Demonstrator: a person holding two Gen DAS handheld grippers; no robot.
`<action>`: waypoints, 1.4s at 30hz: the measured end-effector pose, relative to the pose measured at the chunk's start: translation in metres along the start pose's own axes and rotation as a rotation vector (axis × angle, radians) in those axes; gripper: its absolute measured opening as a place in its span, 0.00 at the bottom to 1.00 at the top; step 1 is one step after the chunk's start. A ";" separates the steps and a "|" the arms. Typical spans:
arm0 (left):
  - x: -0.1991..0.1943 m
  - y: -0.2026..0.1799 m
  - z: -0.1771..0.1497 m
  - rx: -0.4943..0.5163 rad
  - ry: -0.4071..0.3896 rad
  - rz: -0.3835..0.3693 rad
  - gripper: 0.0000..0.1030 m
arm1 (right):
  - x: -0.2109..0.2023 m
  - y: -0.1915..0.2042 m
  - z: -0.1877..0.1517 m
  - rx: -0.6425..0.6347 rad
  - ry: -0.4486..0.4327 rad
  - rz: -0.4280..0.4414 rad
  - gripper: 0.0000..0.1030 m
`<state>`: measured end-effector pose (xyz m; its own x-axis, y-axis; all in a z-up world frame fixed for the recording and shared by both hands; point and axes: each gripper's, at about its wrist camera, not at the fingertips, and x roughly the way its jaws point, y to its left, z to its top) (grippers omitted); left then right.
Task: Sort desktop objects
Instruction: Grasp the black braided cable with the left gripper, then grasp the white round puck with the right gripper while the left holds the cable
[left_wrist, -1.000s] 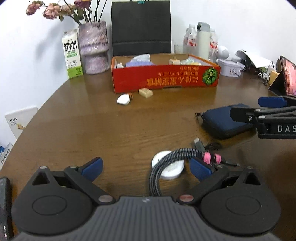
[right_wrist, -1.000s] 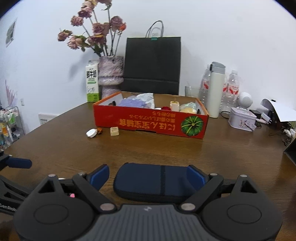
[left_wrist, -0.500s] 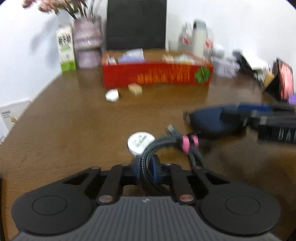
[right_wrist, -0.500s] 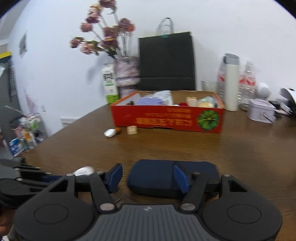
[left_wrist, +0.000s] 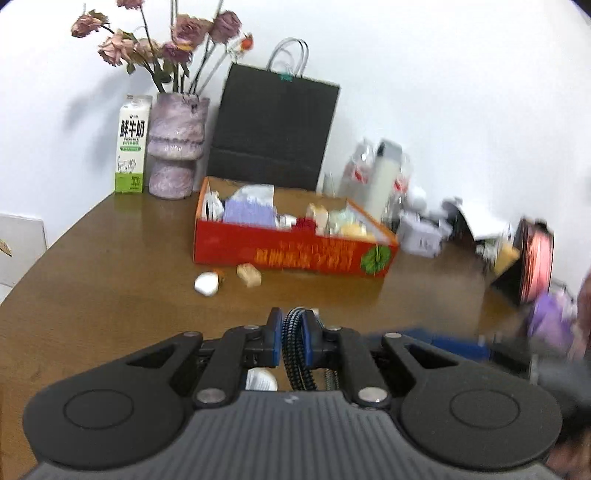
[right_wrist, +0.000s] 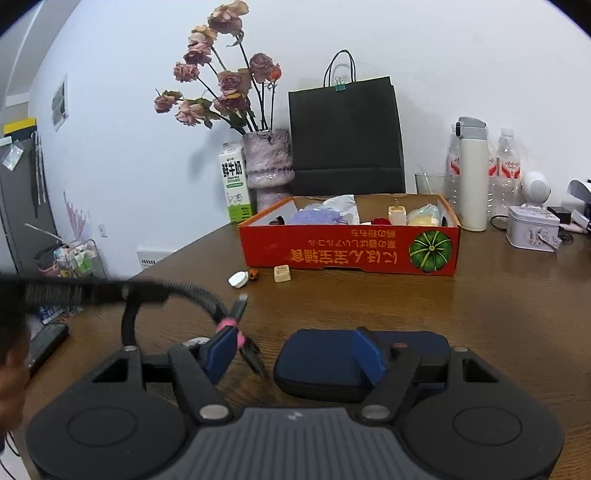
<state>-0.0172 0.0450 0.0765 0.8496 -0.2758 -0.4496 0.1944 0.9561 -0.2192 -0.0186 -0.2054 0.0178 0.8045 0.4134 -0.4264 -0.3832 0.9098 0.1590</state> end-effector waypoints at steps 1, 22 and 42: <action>0.000 0.001 0.008 -0.018 -0.008 -0.012 0.11 | -0.001 0.000 0.000 0.000 0.002 0.005 0.67; -0.002 0.014 0.036 -0.075 -0.027 0.067 0.10 | 0.100 0.074 -0.005 -0.149 0.213 0.102 0.35; -0.030 -0.037 -0.025 0.103 -0.035 0.166 0.10 | -0.038 0.004 0.020 -0.007 -0.127 -0.293 0.34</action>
<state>-0.0615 0.0157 0.0765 0.8903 -0.1111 -0.4417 0.0972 0.9938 -0.0540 -0.0414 -0.2173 0.0528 0.9311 0.1350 -0.3388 -0.1294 0.9908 0.0389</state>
